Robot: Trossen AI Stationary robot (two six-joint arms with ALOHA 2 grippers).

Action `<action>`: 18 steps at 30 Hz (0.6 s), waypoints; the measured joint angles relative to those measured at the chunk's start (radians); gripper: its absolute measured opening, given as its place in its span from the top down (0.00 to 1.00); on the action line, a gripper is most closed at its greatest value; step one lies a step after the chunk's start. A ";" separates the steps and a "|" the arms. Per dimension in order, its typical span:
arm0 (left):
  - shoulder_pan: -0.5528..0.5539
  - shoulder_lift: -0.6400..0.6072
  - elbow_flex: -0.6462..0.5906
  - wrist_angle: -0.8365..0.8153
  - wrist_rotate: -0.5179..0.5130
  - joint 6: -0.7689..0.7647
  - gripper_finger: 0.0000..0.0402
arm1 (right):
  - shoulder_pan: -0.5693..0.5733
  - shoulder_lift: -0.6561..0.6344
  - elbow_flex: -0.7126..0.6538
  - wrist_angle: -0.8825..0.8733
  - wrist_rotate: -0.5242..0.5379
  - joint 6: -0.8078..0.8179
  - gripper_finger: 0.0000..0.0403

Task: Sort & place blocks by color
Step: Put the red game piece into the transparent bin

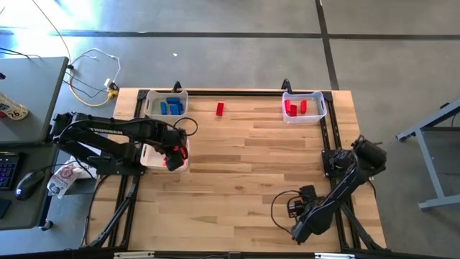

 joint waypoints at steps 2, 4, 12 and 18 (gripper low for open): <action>0.000 0.000 0.000 0.006 0.000 0.000 0.53 | -0.009 0.022 0.000 0.011 -0.005 -0.001 0.42; 0.000 0.000 0.000 0.017 0.000 0.000 0.53 | -0.016 0.040 0.000 0.030 -0.009 -0.001 0.45; 0.000 0.000 0.000 0.022 0.000 0.000 0.53 | -0.021 0.072 0.003 0.050 -0.019 -0.002 0.63; 0.000 0.000 0.000 0.022 0.000 0.000 0.53 | -0.039 0.076 0.000 0.037 -0.034 -0.039 0.82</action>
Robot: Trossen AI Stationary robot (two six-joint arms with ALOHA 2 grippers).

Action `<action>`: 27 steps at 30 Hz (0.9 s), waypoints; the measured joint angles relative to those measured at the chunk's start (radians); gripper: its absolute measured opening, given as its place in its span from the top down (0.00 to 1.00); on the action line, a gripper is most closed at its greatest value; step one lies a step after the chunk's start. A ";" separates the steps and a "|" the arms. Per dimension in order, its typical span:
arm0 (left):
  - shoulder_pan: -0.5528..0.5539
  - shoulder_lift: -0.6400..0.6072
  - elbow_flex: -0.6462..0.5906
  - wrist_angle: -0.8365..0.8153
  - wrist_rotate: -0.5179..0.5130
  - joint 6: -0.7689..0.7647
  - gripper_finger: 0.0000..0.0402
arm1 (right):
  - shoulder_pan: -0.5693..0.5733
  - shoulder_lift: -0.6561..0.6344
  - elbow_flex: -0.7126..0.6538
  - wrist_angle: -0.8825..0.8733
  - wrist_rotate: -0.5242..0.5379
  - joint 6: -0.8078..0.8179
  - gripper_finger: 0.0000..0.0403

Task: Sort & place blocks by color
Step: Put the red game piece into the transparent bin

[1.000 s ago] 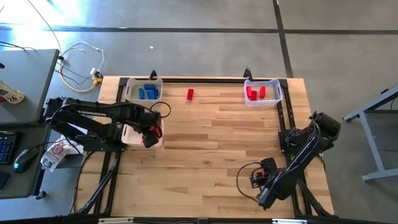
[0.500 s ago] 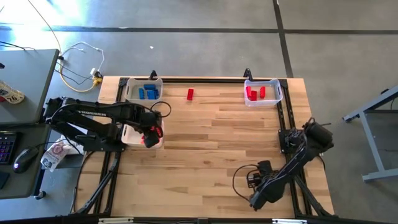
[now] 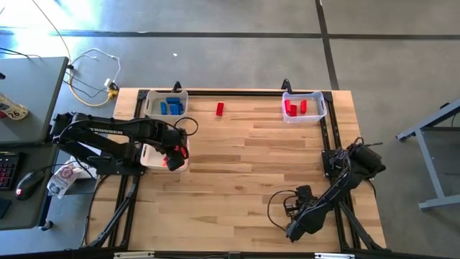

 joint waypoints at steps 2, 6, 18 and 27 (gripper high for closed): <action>0.000 0.000 0.000 0.000 0.000 0.000 0.53 | -0.004 0.001 -0.001 0.000 0.000 -0.017 0.83; 0.000 0.000 0.000 0.001 -0.001 0.000 0.53 | -0.020 -0.009 0.000 0.005 0.028 -0.031 0.83; 0.000 0.000 0.000 0.050 -0.004 0.019 0.53 | -0.162 -0.118 0.000 -0.038 0.239 -0.263 0.83; 0.000 0.000 0.000 0.145 -0.005 0.083 0.53 | -0.371 -0.233 0.000 -0.100 0.414 -0.592 0.83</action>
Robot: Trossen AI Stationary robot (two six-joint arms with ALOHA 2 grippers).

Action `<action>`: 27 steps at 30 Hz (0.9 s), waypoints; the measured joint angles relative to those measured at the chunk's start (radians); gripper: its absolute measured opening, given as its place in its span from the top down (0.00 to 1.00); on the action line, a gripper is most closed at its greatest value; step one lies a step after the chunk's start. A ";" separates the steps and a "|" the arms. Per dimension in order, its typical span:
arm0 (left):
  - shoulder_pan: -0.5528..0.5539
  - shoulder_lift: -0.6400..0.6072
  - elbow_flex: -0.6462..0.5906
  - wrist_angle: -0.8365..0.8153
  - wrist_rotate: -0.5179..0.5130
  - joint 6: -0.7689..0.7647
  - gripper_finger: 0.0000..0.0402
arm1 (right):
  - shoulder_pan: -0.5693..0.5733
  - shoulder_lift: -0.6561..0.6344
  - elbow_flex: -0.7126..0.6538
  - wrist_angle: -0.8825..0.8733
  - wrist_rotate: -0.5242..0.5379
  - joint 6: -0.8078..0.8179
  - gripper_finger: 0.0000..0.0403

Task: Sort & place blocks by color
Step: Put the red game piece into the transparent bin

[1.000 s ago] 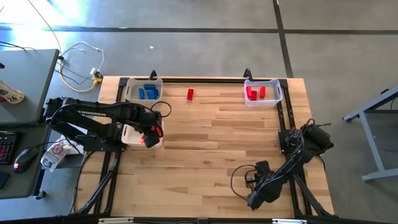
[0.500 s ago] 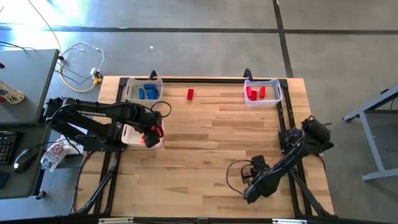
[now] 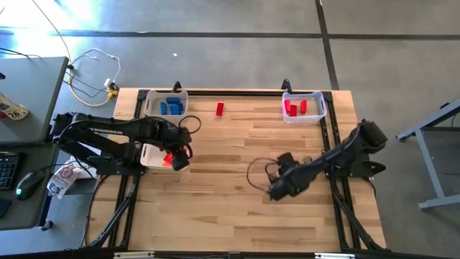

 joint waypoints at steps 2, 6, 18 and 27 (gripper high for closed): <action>0.000 0.000 0.000 0.028 0.000 0.013 0.53 | -0.053 -0.024 0.000 -0.006 0.040 -0.084 0.83; 0.000 0.000 0.000 0.117 0.000 0.037 0.53 | -0.162 -0.066 0.000 -0.005 0.100 -0.253 0.83; 0.000 0.000 0.000 0.322 -0.015 0.067 0.53 | -0.488 -0.180 0.000 -0.005 0.203 -0.670 0.83; 0.018 0.000 0.000 0.456 -0.120 0.138 0.53 | -0.758 -0.199 0.001 0.013 0.258 -0.930 0.83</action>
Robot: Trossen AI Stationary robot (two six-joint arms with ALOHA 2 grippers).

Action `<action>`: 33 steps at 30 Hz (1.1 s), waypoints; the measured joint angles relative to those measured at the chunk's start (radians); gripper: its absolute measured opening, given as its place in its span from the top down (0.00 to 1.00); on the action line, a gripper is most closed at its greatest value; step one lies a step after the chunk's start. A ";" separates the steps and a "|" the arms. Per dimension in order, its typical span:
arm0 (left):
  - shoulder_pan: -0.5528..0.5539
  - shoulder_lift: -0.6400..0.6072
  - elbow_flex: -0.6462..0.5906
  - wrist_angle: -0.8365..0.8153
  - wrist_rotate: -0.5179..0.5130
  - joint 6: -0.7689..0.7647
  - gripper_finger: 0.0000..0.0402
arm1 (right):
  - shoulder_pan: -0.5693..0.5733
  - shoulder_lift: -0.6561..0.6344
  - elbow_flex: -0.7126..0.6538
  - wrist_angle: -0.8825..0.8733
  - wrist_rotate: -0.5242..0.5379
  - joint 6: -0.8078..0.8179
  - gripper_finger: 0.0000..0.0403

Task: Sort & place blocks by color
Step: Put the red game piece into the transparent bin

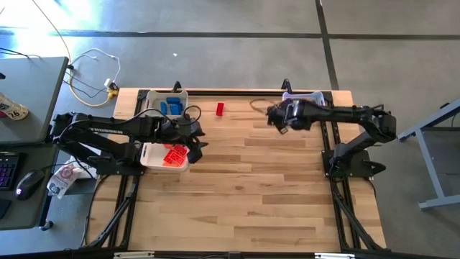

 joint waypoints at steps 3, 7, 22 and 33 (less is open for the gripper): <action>0.028 0.000 0.000 0.023 -0.019 0.016 0.53 | -0.083 0.000 0.000 0.046 0.014 -0.109 0.83; 0.085 0.005 0.000 0.058 -0.023 0.032 0.53 | -0.192 0.000 0.000 0.127 -0.010 -0.234 0.83; 0.329 0.139 0.000 0.245 0.042 0.059 0.53 | -0.482 0.064 0.001 0.246 -0.315 -0.390 0.82; 0.476 0.231 0.000 0.338 0.181 0.059 0.53 | -0.531 0.172 0.001 0.246 -0.353 -0.412 0.82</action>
